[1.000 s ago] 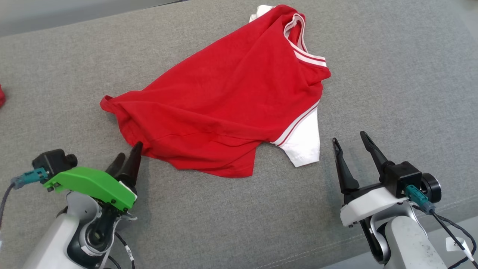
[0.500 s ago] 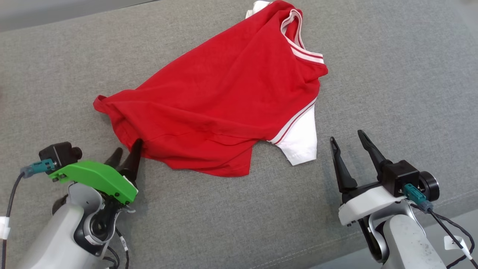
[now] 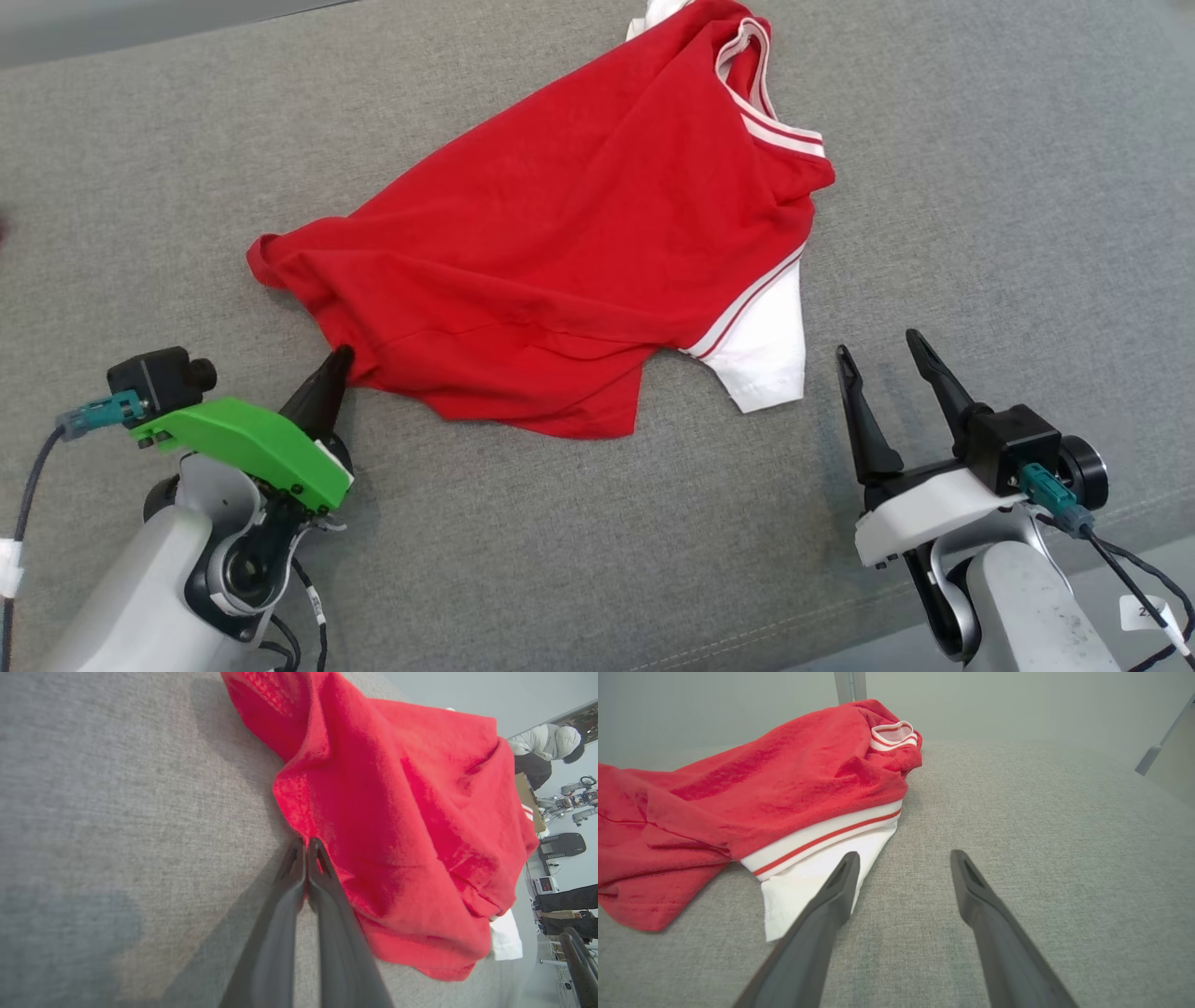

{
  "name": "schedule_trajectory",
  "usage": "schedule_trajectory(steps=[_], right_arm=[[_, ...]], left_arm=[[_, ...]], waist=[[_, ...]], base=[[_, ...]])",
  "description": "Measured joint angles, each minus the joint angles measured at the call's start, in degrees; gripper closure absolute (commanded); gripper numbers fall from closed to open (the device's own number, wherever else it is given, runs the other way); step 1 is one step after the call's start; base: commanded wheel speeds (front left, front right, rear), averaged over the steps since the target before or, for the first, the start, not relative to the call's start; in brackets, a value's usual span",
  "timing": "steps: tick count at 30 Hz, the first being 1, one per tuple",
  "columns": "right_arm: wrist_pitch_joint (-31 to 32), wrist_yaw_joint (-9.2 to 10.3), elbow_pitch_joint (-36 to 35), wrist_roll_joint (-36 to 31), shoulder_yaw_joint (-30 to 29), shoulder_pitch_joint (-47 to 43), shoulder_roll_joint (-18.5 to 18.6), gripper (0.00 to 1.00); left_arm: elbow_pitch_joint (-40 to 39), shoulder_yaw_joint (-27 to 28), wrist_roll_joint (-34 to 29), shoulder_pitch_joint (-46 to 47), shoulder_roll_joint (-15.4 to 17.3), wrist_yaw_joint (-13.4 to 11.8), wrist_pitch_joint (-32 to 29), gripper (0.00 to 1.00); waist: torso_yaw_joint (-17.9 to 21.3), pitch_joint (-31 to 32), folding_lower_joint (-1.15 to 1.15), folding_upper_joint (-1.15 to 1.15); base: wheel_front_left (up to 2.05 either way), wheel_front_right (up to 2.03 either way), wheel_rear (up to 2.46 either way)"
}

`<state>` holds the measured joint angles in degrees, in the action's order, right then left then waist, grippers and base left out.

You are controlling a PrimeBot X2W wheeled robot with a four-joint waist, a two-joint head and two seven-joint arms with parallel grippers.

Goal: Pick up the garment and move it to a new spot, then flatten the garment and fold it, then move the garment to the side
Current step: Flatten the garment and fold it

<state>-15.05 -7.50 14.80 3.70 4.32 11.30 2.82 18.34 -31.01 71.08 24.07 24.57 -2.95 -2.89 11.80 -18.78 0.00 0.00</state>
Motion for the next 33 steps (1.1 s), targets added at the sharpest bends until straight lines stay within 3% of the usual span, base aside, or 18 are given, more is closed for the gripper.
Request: schedule_trajectory(steps=[6, 19, 22, 33], right_arm=[[0.0, 0.00, 0.1, 0.0, -0.2, -0.5, 0.0, 0.00], [0.0, 0.00, 0.5, -1.3, -0.2, -1.6, 0.2, 0.00], [0.0, 0.00, 0.5, -1.3, -0.1, -1.6, 0.3, 0.00], [0.0, 0.00, 0.7, -1.3, 0.3, -1.6, 1.4, 0.00]], left_arm=[[-9.6, 2.4, 1.5, -4.2, 3.1, 0.2, 1.1, 1.00], [-29.2, 6.4, 4.5, -17.9, 9.1, -2.9, 3.5, 1.00], [-28.3, 5.6, 5.3, -21.5, 8.8, -3.1, 3.6, 1.00], [-16.1, -0.6, 6.0, -23.4, 0.4, 0.9, 5.1, 1.00]], waist=[[-2.0, 0.7, 0.00, 0.00], [-6.4, 3.3, 0.00, 0.00], [-7.0, 3.3, 0.00, 0.00], [-7.1, 2.8, 0.00, 0.00]], base=[[0.00, 0.00, 0.00], [0.00, 0.00, 0.00], [0.00, 0.00, 0.00], [0.00, 0.00, 0.00]])
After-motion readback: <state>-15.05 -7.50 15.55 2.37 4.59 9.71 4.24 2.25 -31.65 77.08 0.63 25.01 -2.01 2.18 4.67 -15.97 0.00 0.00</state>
